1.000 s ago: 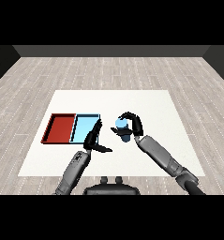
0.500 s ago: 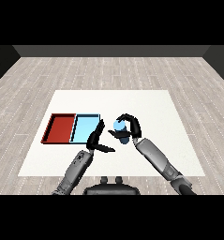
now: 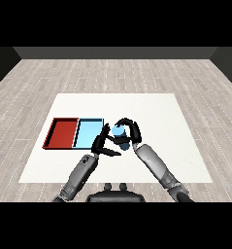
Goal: Pick the blue can and put it in the blue box
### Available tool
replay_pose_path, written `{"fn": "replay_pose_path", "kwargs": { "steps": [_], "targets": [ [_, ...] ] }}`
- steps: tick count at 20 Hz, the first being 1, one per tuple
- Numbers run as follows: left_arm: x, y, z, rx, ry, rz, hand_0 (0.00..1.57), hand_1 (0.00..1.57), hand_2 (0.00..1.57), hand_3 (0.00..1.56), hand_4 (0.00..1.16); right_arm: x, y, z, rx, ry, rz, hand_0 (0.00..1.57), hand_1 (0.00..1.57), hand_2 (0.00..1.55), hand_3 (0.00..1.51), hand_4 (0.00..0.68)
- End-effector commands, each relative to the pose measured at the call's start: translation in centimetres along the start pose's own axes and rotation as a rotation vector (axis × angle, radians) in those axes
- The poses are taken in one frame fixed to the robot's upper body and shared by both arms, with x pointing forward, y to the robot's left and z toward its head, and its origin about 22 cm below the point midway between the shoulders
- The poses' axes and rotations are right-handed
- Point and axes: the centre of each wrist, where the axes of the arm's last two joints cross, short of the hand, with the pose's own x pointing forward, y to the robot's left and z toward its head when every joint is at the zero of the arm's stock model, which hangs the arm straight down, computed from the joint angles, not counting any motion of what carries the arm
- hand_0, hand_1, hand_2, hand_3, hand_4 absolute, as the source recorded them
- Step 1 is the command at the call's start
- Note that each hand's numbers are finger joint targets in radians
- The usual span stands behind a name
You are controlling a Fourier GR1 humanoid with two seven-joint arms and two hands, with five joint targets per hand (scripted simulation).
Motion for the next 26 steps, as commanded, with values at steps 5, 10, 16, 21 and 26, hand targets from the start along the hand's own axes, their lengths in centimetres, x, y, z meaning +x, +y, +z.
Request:
{"fn": "replay_pose_path", "kwargs": {
  "steps": [5,10,16,21,26],
  "targets": [
    [-0.2,0.9,0.0,-0.01,-0.005,0.004,0.0,0.0,0.0,0.0,0.0,2.1,0.4,1.3,0.038,-0.031,-0.012,1.48,1.48,1.46,1.4,0.607],
    [-1.4,-0.3,-1.5,-0.019,-0.003,0.009,0.0,0.0,0.0,0.0,0.0,1.2,1.7,0.4,0.048,0.002,-0.032,1.46,1.46,1.46,1.4,0.605],
    [-1.0,-0.2,-1.7,-0.032,-0.011,0.032,0.0,0.0,0.0,0.0,0.0,0.6,2.4,1.1,0.021,0.002,-0.117,1.45,1.45,1.45,1.38,0.602],
    [-1.6,-1.5,-1.6,-0.06,-0.029,0.051,0.0,0.0,0.0,0.0,0.0,-0.3,3.9,0.8,0.007,-0.007,-0.145,1.44,1.44,1.45,1.39,0.601],
    [-2.3,-4.1,-2.2,-0.011,0.07,-0.047,0.0,0.0,0.0,0.0,0.42,-0.8,2.6,0.4,0.013,-0.001,-0.213,1.48,1.48,1.46,1.39,0.593]
  ]
}}
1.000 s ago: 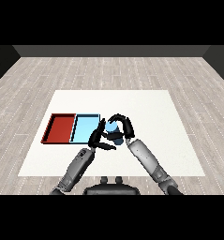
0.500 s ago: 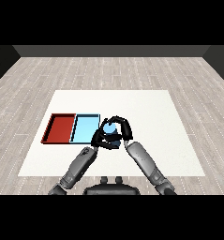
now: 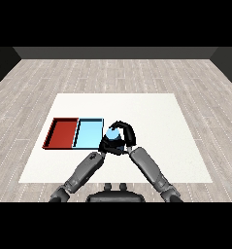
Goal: Pick the blue can and put it in the blue box
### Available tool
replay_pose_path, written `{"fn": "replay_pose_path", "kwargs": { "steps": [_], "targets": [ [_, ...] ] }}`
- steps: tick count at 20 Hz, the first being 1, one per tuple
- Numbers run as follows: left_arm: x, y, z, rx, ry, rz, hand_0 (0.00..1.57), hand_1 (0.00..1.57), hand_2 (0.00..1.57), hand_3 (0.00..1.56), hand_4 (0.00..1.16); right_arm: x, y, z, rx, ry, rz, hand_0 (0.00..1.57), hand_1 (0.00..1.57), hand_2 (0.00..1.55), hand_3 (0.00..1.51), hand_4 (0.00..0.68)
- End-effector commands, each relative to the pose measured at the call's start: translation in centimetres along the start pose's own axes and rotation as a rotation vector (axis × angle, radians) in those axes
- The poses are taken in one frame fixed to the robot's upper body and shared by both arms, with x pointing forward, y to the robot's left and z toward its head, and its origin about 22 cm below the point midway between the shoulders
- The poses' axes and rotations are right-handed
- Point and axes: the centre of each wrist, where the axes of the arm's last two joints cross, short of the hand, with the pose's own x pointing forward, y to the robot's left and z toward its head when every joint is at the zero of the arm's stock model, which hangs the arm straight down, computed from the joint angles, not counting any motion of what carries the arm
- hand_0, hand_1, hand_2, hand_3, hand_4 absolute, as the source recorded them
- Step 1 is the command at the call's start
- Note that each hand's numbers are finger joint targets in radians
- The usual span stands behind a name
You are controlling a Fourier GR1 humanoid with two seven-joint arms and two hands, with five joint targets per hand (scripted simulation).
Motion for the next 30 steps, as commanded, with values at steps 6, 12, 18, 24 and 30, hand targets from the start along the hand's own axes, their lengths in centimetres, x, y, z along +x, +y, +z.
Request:
{"fn": "replay_pose_path", "kwargs": {
  "steps": [6,12,18,24,30],
  "targets": [
    [0.4,-1.1,-1.8,0.15,0.05,0.013,0.43,0.43,0.62,0.5,0.57,-0.1,0.4,-0.2,-0.025,0.004,-0.107,1.47,1.47,1.46,1.39,0.607],
    [-0.5,-0.6,-1.4,0.13,0.002,0.13,1.57,1.57,1.57,1.48,0.84,1.1,1.3,1.0,-0.01,-0.016,-0.14,1.46,1.46,1.44,1.4,0.631],
    [-1.4,-0.4,-1.4,0.139,-0.085,0.104,1.57,1.57,1.57,1.51,1.07,-0.1,1.3,1.0,-0.019,-0.007,-0.143,1.41,1.41,1.44,1.39,0.588],
    [-1.5,-0.3,-1.2,0.154,-0.138,0.079,1.57,1.57,1.57,1.54,1.12,0.2,0.6,0.8,0.064,0.036,-0.085,0.0,0.0,0.0,0.0,0.0],
    [-1.3,-0.1,-2.0,0.142,-0.13,0.085,1.57,1.57,1.57,1.53,1.13,0.4,0.7,2.4,0.06,0.043,-0.097,0.0,0.0,0.0,0.0,0.0]
  ]
}}
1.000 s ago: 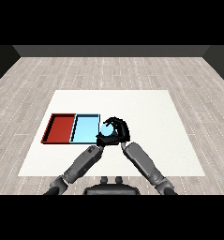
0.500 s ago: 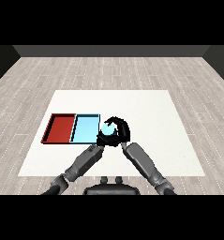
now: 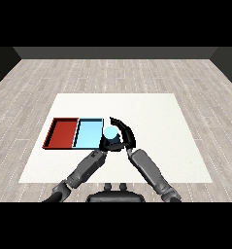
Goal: Pick the blue can and put it in the blue box
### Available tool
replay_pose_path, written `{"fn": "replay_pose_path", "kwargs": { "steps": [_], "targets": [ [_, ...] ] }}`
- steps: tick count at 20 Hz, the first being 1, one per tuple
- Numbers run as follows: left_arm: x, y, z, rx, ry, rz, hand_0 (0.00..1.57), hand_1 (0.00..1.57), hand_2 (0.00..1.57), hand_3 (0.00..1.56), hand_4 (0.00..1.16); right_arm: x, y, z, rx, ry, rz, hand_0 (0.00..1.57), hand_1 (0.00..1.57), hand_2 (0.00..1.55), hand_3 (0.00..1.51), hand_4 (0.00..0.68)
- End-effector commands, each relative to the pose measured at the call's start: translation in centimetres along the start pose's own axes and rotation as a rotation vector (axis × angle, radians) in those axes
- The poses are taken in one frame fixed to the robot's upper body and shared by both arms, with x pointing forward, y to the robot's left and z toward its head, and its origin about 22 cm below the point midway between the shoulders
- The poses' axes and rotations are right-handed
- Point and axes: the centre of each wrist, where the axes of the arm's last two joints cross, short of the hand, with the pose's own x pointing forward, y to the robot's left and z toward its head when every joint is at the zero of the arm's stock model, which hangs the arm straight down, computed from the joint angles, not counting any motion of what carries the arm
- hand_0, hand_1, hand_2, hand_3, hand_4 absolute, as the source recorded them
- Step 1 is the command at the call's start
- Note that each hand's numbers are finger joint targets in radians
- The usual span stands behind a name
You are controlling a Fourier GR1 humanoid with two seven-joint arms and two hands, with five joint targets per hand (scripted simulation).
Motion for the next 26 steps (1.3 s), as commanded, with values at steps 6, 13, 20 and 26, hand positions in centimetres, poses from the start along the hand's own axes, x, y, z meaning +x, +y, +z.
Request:
{"fn": "replay_pose_path", "kwargs": {
  "steps": [6,13,20,26],
  "targets": [
    [0.3,0.7,-1.7,0.044,-0.018,-0.045,1.57,1.57,1.57,1.53,1.14,0.9,-2.7,0.3,-0.057,-0.04,-0.038,0.0,0.0,0.0,0.0,0.0],
    [0.9,2.1,-2.1,0.078,-0.024,-0.114,1.57,1.57,1.57,1.54,1.15,1.6,-6.6,3.7,-0.172,-0.168,-0.147,0.0,0.0,0.0,0.0,0.0],
    [4.8,9.5,-4.9,0.163,-0.05,-0.31,1.57,1.57,1.57,1.52,1.14,2.3,-11.4,5.4,-0.316,-0.18,-0.181,0.0,0.0,0.0,0.0,0.0],
    [6.0,15.1,-5.5,0.285,0.063,-0.488,1.57,1.57,1.57,1.51,1.15,0.1,-12.9,7.8,-0.356,-0.15,-0.188,0.0,0.0,0.0,0.0,0.0]
  ]
}}
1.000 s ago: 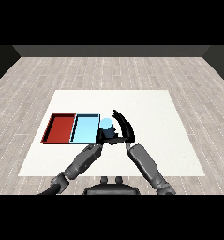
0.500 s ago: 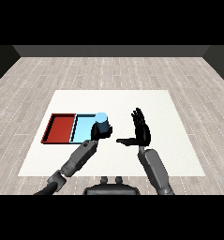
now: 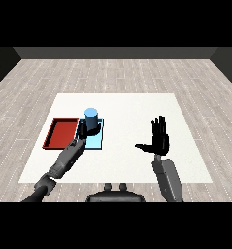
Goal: Pick the blue can and put it in the blue box
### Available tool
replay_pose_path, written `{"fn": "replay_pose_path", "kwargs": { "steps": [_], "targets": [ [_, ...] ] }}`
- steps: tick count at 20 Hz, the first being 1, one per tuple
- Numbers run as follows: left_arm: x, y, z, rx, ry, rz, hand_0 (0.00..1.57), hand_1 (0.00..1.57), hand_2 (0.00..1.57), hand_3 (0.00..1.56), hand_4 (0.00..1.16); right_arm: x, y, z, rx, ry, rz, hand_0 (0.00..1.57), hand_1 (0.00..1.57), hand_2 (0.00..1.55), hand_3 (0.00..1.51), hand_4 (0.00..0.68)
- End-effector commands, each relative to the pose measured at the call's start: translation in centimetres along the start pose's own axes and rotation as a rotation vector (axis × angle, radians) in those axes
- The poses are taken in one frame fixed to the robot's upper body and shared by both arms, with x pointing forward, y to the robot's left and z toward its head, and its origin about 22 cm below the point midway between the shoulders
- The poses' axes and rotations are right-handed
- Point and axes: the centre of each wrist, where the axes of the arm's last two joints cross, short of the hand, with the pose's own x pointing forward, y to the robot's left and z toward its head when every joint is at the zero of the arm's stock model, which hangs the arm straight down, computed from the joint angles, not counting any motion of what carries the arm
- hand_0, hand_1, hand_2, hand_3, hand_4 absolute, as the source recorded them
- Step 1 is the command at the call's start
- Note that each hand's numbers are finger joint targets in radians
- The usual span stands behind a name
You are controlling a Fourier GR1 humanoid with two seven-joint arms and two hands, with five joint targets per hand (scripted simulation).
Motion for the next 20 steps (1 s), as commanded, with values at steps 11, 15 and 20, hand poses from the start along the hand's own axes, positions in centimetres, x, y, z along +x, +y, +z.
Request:
{"fn": "replay_pose_path", "kwargs": {
  "steps": [11,15,20],
  "targets": [
    [-4.0,4.9,-2.1,0.107,0.5,-0.485,0.89,0.89,0.83,0.84,0.92,-1.3,-1.8,1.1,-0.065,0.031,-0.036,0.0,0.0,0.0,0.0,0.0],
    [-7.2,2.0,1.3,0.09,0.688,-0.555,0.65,0.65,0.59,0.24,0.92,-1.0,-2.6,-1.0,-0.071,0.029,-0.049,0.0,0.0,0.0,0.0,0.0],
    [-7.1,2.8,0.6,0.195,0.781,-0.481,1.38,1.38,1.2,0.0,0.76,-2.5,-3.8,0.0,-0.079,0.058,-0.019,0.0,0.0,0.0,0.0,0.0]
  ]
}}
